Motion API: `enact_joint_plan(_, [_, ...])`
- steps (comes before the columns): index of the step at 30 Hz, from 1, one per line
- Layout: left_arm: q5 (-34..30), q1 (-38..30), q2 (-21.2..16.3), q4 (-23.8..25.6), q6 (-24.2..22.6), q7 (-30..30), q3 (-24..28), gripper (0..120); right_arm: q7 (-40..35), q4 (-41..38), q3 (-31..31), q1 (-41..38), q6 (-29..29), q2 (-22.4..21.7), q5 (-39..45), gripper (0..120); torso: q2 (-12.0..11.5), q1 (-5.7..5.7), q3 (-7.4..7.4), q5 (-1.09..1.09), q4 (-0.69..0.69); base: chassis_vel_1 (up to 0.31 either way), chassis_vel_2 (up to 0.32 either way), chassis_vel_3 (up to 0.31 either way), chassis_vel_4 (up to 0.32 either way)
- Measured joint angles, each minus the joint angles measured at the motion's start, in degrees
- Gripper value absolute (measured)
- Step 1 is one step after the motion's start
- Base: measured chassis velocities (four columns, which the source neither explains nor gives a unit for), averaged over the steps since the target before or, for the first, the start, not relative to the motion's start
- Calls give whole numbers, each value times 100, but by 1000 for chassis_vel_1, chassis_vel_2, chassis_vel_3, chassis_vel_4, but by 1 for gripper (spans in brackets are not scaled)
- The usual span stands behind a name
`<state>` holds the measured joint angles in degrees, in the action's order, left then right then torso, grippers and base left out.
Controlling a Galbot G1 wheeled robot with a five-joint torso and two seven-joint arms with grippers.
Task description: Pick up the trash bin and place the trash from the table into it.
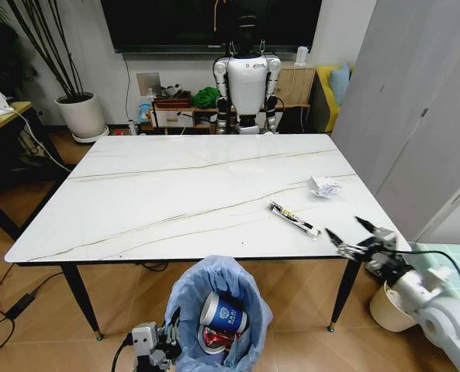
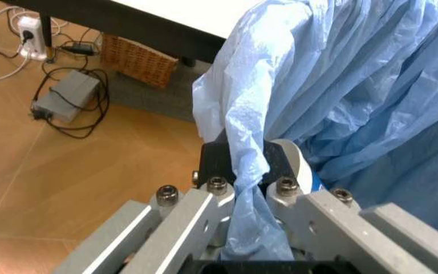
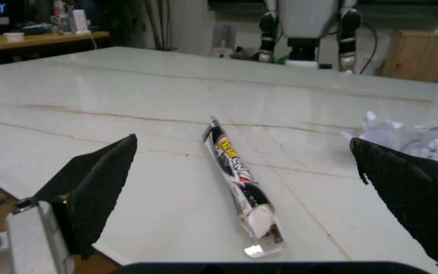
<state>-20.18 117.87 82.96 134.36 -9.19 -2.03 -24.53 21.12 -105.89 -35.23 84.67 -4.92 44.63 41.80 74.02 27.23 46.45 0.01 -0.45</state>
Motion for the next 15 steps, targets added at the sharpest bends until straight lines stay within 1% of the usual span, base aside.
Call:
enact_joint_plan(1, [0, 0, 0, 0, 0, 0, 0, 0, 0, 0, 0, 0, 0, 0, 0, 100, 0, 0, 0, 0, 0, 0, 0, 0, 0])
enact_joint_plan(5, [-1, 2, 49, 5, 2, 2, -54, 0, 115, 357, 702, -588, 19, -436, 230, 100, 0, 0, 0, 0, 1, 0, 0, 0, 0])
enact_joint_plan(7, [-1, 2, 54, 5, 2, 2, -61, 0, 130, 415, 795, -684, 24, -495, 263, 100, 0, 0, 0, 0, 1, 0, 0, 0, 0])
enact_joint_plan(8, [0, 2, 72, 5, 2, 2, -67, 0, 176, 537, 982, -904, 47, -589, 333, 100, 0, 0, 0, -1, 1, 0, 0, 0, 0])
enact_joint_plan(10, [0, -22, 79, 5, -2, 2, -71, 0, 230, 676, 1157, -1124, 87, -670, 425, 100, 0, 0, 0, 0, 2, 0, 0, 0, 0])
enact_joint_plan(15, [-55, -82, 13, -18, -35, -7, -69, 0, 302, 896, 1233, -1263, 120, -724, 451, 100, 0, 0, 0, -1, 0, 0, 0, 0, 0])
